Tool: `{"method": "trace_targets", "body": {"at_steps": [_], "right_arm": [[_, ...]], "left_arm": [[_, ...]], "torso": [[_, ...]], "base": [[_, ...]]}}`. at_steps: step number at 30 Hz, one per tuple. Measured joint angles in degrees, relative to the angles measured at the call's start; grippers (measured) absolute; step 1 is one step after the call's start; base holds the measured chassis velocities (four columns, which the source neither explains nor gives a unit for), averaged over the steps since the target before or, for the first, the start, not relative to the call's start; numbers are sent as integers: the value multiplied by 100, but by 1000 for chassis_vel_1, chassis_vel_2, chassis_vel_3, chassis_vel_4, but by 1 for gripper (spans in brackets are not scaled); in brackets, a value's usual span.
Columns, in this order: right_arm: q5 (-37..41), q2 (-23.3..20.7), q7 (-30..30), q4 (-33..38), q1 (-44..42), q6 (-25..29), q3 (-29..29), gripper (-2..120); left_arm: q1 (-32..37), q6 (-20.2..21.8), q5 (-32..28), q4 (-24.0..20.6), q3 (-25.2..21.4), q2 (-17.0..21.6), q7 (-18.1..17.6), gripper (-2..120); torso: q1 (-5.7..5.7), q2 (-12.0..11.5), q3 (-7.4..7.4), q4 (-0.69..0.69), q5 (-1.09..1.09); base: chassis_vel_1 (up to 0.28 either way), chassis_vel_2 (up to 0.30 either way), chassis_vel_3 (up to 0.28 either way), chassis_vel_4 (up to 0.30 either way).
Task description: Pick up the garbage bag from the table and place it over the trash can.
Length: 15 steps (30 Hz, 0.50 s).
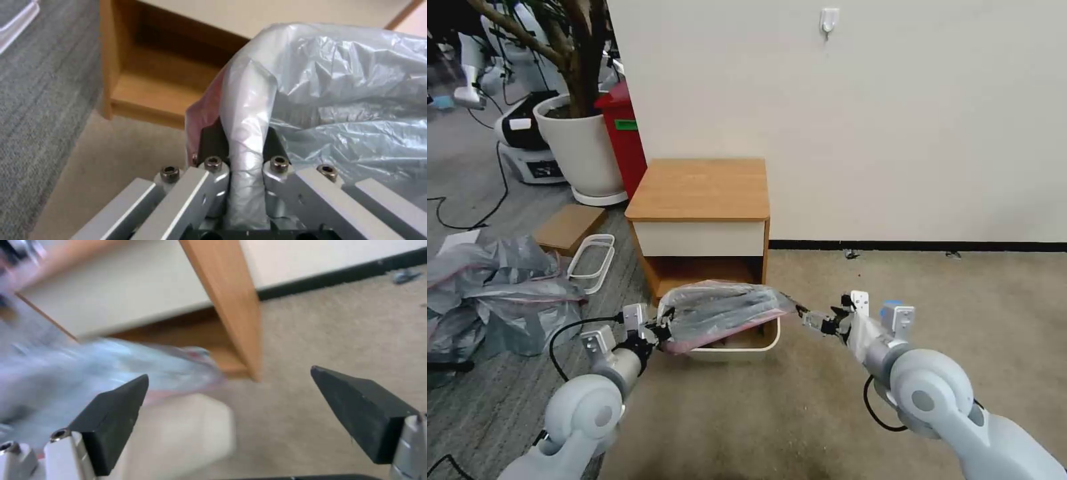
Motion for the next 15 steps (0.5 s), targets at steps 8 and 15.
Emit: {"method": "trace_targets", "body": {"at_steps": [8,15], "right_arm": [[1794,929,1099,833,-94,-83,278,94],[2236,1856,1481,640,-34,-69,76,88]], "left_arm": [[-72,-72,6,26,22,-106,-36,4],[-62,-76,23,-57,67,-236,-37,4]], "torso": [[0,0,0,0,-1],[0,0,0,0,0]], "base": [[0,0,0,0],[0,0,0,0]]}}
